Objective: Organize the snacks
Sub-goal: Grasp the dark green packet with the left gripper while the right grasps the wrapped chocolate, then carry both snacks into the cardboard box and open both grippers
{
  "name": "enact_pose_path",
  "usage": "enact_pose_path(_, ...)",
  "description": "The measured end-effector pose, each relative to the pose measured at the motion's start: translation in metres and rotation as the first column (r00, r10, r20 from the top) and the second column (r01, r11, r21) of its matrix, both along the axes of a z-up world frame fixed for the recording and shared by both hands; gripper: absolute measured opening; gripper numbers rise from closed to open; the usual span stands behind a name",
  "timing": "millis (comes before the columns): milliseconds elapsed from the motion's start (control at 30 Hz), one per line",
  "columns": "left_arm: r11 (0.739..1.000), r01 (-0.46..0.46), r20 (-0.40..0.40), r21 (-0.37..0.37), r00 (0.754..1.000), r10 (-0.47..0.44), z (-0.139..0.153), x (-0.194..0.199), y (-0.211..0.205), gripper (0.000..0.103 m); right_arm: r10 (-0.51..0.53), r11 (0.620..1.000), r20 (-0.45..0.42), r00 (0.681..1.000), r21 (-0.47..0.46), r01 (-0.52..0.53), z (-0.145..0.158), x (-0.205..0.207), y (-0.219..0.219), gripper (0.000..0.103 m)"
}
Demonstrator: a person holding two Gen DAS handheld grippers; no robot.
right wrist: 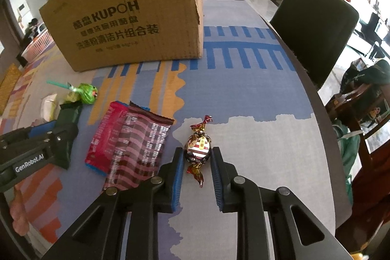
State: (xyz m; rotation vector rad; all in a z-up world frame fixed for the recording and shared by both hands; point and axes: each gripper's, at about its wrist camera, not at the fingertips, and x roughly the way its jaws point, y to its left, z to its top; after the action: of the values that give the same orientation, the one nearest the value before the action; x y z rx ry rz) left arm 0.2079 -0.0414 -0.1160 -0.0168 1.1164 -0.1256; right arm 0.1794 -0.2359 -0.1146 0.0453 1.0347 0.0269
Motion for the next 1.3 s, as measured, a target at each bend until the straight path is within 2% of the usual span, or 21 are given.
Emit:
enact_pose_path(367, 0.999, 0.017, 0.080, -0.040, 0.997, -0.014, 0.038, -0.027, 0.006, 0.044, 0.045, 0.998, 0.077, 0.996, 0.031, -0.048, 0.035, -0.015, 0.013, 0.023)
enact_pose_path(700, 0.997, 0.054, 0.197, -0.052, 0.980, -0.042, 0.083, -0.040, 0.007, 0.044, 0.085, 0.993, 0.161, 0.983, 0.067, -0.096, 0.070, -0.019, 0.023, 0.023)
enact_pose_path(933, 0.996, 0.064, 0.256, -0.062, 0.965, -0.047, 0.108, -0.035, 0.012, 0.044, 0.101, 0.990, 0.220, 0.970, 0.075, -0.120, 0.092, -0.013, 0.030, 0.023)
enact_pose_path(1300, 0.998, 0.061, 0.338, -0.017, 0.940, -0.052, 0.142, -0.011, 0.015, 0.044, 0.146, 0.979, 0.325, 0.934, 0.086, -0.183, 0.130, 0.010, 0.049, 0.023)
